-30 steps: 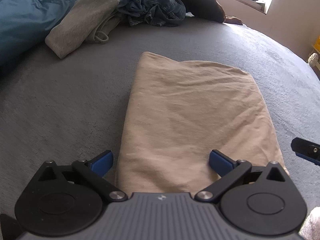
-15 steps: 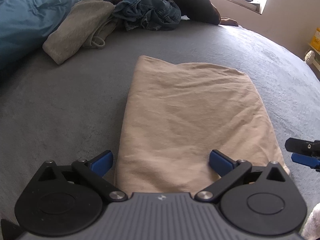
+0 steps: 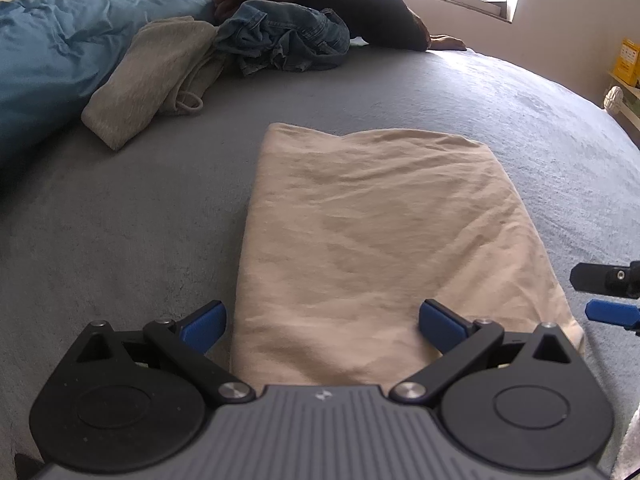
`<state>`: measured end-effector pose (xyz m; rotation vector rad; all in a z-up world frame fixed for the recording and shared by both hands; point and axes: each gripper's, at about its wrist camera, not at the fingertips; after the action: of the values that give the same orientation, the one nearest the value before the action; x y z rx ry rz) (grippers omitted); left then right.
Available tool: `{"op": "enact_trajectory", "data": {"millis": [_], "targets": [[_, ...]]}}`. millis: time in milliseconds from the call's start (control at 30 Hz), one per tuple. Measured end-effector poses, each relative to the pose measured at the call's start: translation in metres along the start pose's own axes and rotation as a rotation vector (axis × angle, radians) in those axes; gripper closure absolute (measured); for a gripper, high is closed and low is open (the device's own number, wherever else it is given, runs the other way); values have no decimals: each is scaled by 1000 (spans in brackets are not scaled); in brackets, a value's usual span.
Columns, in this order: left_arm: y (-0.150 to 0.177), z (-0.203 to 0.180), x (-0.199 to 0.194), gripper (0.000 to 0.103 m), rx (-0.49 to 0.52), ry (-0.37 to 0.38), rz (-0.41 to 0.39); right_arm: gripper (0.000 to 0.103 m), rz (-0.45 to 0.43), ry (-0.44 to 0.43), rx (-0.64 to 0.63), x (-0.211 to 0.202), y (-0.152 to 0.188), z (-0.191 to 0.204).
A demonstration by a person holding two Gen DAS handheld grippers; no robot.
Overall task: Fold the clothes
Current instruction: 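Lower both open grippers to the end of the folded beige trousers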
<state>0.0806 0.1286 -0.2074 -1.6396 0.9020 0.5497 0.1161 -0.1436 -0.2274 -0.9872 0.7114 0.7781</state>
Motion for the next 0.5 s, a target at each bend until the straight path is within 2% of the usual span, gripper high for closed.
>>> {"op": "enact_trajectory", "data": {"millis": [167,367,500], "targets": [[0,15,0,0,-65,62,3,20,2,0,-14,1,0,3],[-1,33,-13,0,-96,93,-79,20,-6,0,-48,-1,-2,8],[-6,52,-21,0,-139,187,-129,20,3,-28,-62,1,-13,12]]}}
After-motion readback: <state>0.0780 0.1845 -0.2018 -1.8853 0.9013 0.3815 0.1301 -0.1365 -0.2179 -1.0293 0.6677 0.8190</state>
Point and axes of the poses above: each gripper's, at about its wrist camera, not at the fingertips, and x roughly the way its jaws point, z to its left, y to its underside, and after that the axes turned 15 degrees about y, right-handed
